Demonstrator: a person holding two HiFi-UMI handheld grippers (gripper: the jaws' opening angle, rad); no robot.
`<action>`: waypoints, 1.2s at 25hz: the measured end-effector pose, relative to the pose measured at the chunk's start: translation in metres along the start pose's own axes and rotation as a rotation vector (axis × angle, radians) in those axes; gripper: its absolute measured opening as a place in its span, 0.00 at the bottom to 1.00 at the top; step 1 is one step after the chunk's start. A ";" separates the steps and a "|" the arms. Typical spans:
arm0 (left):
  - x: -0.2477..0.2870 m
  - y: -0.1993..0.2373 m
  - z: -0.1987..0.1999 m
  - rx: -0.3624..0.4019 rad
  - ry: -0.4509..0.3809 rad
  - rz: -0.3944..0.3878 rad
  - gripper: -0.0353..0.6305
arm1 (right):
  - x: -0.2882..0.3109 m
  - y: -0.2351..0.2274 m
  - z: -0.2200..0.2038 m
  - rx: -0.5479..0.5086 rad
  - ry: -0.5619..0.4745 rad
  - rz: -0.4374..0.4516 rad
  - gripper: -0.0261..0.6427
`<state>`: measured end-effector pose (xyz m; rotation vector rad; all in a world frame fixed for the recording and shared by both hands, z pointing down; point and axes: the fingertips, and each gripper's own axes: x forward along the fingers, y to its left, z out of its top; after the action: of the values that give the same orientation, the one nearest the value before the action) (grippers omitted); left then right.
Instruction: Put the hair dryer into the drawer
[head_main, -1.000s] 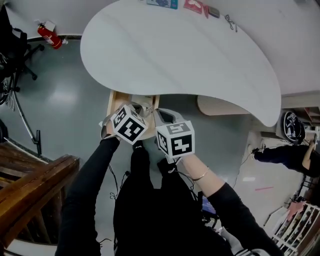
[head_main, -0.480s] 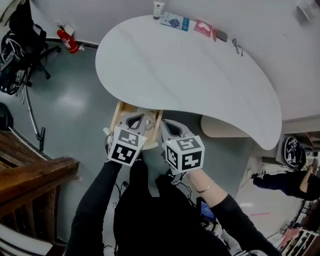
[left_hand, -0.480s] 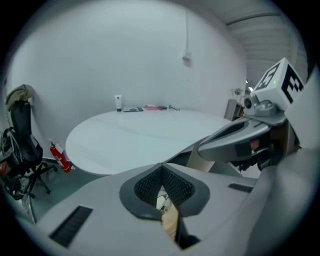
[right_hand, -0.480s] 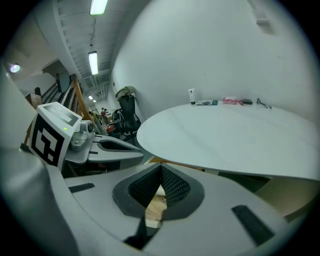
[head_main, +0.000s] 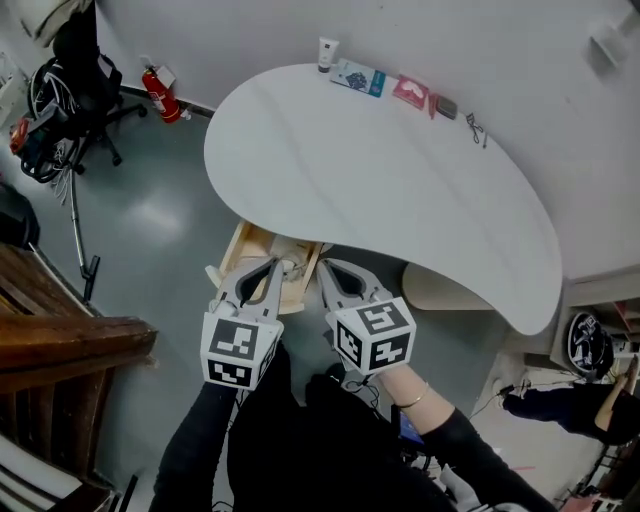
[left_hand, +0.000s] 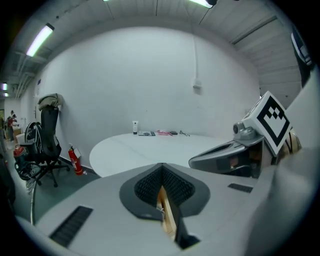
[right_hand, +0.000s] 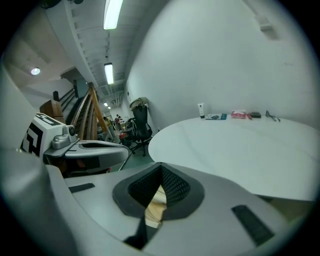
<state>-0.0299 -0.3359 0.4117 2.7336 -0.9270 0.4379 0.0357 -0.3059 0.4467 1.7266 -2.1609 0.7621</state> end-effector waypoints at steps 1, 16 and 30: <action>-0.004 -0.003 0.004 0.003 -0.014 0.008 0.07 | -0.006 0.000 0.005 -0.017 -0.015 0.004 0.04; -0.074 -0.025 0.049 -0.059 -0.202 0.162 0.07 | -0.087 0.004 0.042 -0.063 -0.180 0.087 0.04; -0.137 -0.053 0.063 -0.032 -0.285 0.194 0.07 | -0.147 0.031 0.054 -0.089 -0.326 0.163 0.04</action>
<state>-0.0882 -0.2376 0.2997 2.7333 -1.2640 0.0618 0.0489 -0.2111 0.3195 1.7464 -2.5325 0.4350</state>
